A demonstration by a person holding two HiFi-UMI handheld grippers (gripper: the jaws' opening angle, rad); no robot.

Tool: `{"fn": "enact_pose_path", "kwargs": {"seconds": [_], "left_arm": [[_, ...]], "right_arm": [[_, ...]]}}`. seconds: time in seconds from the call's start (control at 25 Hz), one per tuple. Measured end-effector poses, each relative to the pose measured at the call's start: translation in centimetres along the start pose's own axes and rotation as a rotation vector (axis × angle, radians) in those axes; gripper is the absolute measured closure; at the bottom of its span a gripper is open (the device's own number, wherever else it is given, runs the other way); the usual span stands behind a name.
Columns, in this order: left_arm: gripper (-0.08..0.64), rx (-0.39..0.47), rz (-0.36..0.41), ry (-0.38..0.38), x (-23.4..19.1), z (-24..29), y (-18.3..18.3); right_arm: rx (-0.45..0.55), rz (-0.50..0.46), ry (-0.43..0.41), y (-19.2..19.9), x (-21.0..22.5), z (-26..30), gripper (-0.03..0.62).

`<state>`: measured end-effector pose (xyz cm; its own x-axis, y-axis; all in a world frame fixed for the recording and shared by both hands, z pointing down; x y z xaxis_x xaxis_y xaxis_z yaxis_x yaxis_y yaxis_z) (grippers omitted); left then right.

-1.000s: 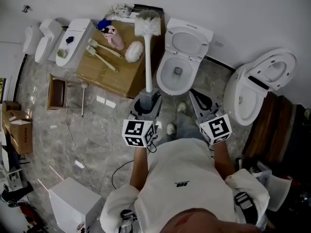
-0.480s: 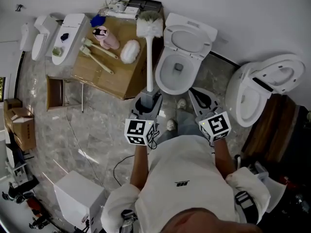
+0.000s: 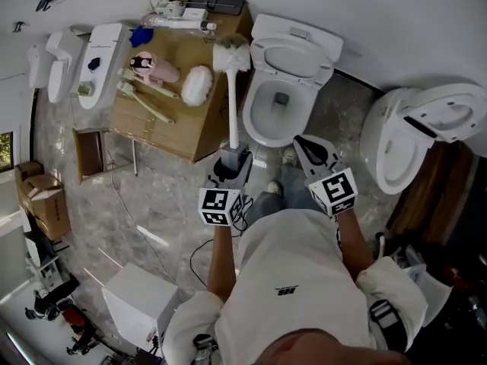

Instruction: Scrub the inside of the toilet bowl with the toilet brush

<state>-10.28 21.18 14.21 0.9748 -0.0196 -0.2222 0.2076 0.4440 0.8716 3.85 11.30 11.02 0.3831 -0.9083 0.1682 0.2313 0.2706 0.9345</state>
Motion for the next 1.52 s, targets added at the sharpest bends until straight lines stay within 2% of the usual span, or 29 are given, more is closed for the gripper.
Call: {"fn": "enact_pose_path", "kwargs": {"seconds": [0.44,0.6,0.76,1.24,1.52], "left_arm": [[0.331,-0.178,-0.01,0.04,-1.2,6.3,6.6],[0.331,-0.239,-0.006,0.053,-2.3,7.8,9.6],[0.331,-0.305,-0.011,0.078,-3.7,9.3,12.6],[0.331,-0.505,0.003,0.214,-7.9,12.9,21.5],[0.331,-0.597,-0.002,0.258,-9.9,15.0,26.3]], "right_arm": [[-0.085,0.145,0.037,6.3,4.5,1.8,0.597],[-0.108,0.169,0.059,9.0,5.0,2.8,0.597],[-0.128,0.234,0.083,11.5,5.0,3.9,0.597],[-0.147,0.377,0.256,18.5,4.5,7.8,0.597],[-0.175,0.437,0.298,23.3,5.2,10.6,0.597]]}}
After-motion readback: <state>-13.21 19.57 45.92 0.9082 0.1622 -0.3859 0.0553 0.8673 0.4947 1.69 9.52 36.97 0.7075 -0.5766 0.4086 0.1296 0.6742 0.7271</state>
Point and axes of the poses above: the fingertips, and each gripper's own axes: z forward along the fingers, x to its right, y out of its underside, the point moved 3 cm from there along -z, backward along the fingers, and after that the axes turned 6 degrees about x, right-handed, at the moved point
